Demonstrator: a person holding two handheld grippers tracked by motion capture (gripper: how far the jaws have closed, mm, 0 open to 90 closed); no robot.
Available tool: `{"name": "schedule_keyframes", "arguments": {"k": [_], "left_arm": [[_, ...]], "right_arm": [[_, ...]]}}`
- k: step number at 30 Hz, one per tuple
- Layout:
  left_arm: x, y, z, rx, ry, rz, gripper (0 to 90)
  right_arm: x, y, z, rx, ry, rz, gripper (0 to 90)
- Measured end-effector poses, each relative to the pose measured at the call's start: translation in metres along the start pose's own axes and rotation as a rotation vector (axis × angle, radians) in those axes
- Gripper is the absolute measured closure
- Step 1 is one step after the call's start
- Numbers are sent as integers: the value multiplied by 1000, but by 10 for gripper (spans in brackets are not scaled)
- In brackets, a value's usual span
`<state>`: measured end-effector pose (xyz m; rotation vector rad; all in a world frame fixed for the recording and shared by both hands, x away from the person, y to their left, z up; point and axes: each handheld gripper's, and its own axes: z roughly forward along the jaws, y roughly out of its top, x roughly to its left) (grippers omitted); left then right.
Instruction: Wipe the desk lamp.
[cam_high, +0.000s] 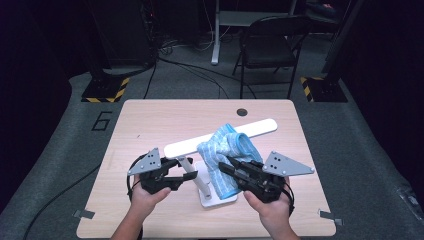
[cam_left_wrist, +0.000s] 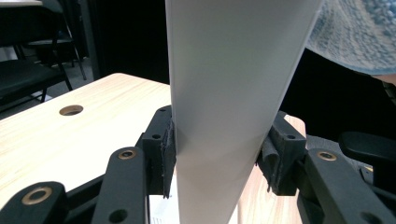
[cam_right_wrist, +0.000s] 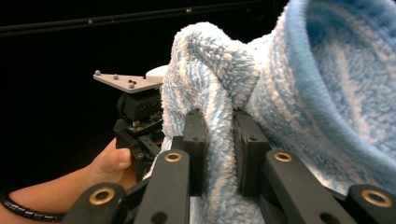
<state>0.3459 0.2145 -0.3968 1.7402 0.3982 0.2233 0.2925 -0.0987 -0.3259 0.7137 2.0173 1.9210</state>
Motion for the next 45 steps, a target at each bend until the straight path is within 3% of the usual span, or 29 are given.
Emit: {"name": "schedule_keyframes", "arguments": {"k": [6,12,16,22,27,39,45], "left_arm": [[1,0,-1,-5,5,-9,524],[1,0,0,-4,7,-12,524],[2,0,-1,-5,11,-11,524],[1,0,0,0,5,-15,522],[1,-1,0,-8,1,-15,520],[2,-2,0,-13,-1,-16,517],[1,-2,0,-14,-5,-21,515]], "right_arm": [[-1,-9,-13,-33,-8,-11,772],[-5,-16,-19,-33,-32,4,770],[-6,-19,-22,-15,-63,-16,769],[-15,-34,-25,-6,-97,9,760],[-26,-49,-29,14,-134,58,760],[-43,-62,-39,32,-193,99,759],[-63,-72,-48,41,-251,129,759]]}}
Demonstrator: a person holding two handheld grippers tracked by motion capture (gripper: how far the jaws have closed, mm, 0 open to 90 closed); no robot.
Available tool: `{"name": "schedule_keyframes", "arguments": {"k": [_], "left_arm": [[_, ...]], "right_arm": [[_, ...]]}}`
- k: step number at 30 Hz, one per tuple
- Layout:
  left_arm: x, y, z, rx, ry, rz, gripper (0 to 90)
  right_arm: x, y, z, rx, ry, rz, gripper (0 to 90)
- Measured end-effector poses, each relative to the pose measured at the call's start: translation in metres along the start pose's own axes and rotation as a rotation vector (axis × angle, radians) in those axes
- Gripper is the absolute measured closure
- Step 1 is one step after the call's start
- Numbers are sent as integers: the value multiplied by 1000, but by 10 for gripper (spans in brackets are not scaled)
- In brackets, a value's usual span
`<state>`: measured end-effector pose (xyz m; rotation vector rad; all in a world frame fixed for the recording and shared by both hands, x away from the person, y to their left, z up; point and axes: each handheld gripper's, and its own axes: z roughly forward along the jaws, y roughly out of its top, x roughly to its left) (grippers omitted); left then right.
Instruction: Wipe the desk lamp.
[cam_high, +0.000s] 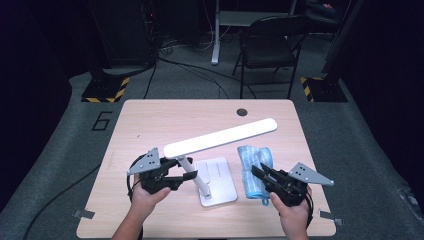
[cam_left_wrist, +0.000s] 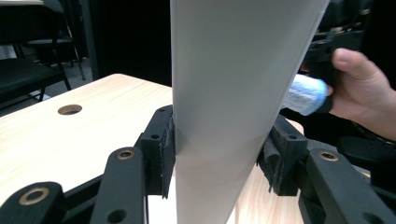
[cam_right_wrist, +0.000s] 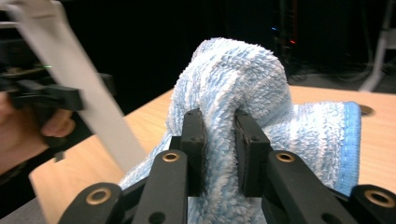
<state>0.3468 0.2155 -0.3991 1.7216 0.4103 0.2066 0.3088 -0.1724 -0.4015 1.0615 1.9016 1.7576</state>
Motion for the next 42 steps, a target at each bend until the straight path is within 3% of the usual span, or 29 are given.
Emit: {"name": "schedule_keyframes", "arguments": {"k": [6,15,28,33,42], "left_arm": [[0,0,0,0,0,0,515],[0,0,0,2,0,-2,514],[0,0,0,1,0,-6,514],[1,0,0,2,-2,0,514],[1,0,0,-1,-4,-3,514]], "right_arm": [[-26,-6,-5,14,-74,41,760],[-58,-16,-22,31,-204,57,760],[-87,-25,-41,31,-300,109,759],[-93,-33,-43,63,-359,74,759],[-102,-50,-42,112,-392,86,759]]}}
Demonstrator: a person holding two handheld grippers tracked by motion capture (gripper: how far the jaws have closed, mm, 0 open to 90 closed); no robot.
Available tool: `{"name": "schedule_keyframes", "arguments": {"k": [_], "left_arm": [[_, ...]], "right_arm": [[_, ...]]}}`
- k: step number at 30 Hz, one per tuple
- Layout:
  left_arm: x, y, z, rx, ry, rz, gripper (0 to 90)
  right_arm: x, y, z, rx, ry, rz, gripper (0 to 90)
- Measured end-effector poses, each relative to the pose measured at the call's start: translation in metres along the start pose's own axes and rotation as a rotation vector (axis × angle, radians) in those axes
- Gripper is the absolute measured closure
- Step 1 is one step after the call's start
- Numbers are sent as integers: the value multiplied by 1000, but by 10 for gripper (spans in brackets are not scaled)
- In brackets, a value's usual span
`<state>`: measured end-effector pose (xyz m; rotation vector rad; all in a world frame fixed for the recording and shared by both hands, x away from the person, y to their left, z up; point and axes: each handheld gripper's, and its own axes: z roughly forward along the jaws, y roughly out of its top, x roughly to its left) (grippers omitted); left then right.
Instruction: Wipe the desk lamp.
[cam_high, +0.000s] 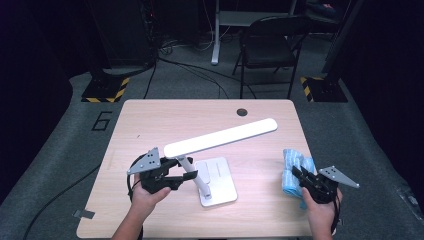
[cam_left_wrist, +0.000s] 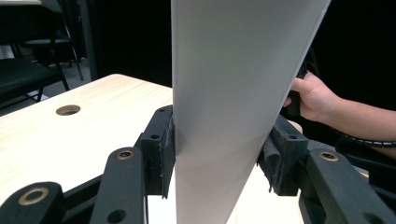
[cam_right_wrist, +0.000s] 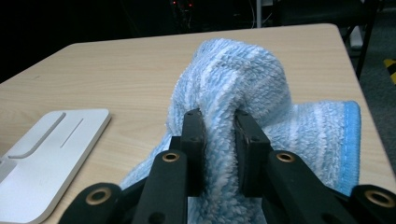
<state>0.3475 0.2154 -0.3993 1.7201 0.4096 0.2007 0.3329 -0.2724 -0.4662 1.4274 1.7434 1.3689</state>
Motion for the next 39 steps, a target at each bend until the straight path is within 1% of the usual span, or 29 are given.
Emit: {"name": "schedule_keyframes", "arguments": {"k": [2,5,6,11,14,15,16,17,20,22,24,25,26,28,31,32,36,39], "left_arm": [[0,0,0,-3,-3,-2,514],[0,0,0,-1,1,-1,514],[0,0,0,-1,0,-4,514],[0,0,0,-1,1,-4,514],[-1,-1,0,-3,2,-4,514],[0,-1,0,-3,1,-4,514],[0,-1,0,-5,0,-2,513],[0,-1,0,-6,0,-2,513],[0,-1,0,-7,0,-2,513],[0,-1,0,-7,1,-2,513],[0,-1,-1,-4,2,-1,513],[-1,-1,-1,-4,4,-4,513],[-1,-1,-1,-4,3,-3,513],[-1,-1,-1,-4,4,-5,513],[-1,-1,-1,-5,2,-6,512],[-1,-1,-1,-5,1,-6,511],[-1,-2,0,-11,3,-8,510],[-1,-2,-1,-13,2,-8,509]], "right_arm": [[1,-4,3,13,7,2,758],[2,-10,11,45,20,-9,757],[3,-12,14,55,28,0,757],[9,-24,26,114,48,-16,754],[12,-31,35,152,59,-42,751],[14,-33,36,164,61,-34,750],[14,-34,38,172,66,-37,750],[14,-35,39,175,66,-50,749],[14,-37,41,194,66,-40,748],[14,-39,42,212,76,-34,746],[14,-41,44,227,73,-27,746],[14,-41,45,226,77,-34,745],[15,-42,45,231,74,-25,744],[14,-42,46,236,71,-30,742],[13,-44,48,256,69,-33,737],[12,-45,49,256,67,-42,736],[12,-45,51,274,61,-39,735],[14,-45,51,276,54,-45,730]]}}
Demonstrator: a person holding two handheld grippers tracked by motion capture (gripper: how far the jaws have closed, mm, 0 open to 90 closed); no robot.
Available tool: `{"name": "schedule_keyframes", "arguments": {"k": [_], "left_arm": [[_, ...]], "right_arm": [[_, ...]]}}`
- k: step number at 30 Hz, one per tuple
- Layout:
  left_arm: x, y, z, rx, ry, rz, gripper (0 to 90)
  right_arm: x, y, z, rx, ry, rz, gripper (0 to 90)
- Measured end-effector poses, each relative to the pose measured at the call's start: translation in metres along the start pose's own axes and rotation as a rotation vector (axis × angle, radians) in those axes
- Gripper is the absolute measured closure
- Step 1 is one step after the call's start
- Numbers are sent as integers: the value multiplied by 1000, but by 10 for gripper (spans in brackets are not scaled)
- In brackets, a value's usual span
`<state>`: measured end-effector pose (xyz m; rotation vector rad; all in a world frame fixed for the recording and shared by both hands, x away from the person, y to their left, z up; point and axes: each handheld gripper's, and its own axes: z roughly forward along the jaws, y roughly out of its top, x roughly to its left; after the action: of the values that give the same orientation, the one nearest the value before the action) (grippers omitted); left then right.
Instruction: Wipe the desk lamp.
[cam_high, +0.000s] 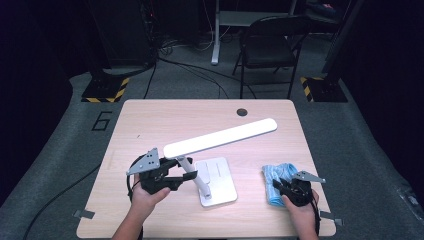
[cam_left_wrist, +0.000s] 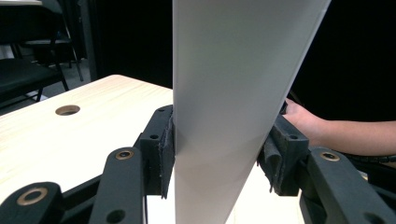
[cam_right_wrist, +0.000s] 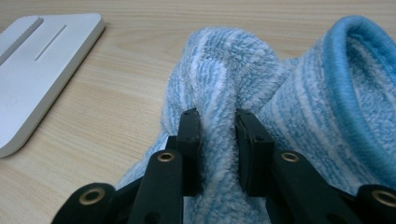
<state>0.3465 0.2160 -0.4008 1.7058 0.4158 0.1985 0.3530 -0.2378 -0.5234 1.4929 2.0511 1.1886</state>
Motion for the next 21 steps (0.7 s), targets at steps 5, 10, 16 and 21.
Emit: {"name": "schedule_keyframes", "arguments": {"k": [5,10,16,21], "left_arm": [[0,0,0,5,-4,-2,505],[1,0,-1,7,-9,-5,502],[1,1,-1,11,-13,-9,492],[1,2,-1,19,-14,0,482]], "right_arm": [[0,0,-2,-16,2,24,638],[2,1,-8,-39,8,39,578],[5,5,-17,-97,9,42,504],[10,6,-22,-117,20,41,470]]}}
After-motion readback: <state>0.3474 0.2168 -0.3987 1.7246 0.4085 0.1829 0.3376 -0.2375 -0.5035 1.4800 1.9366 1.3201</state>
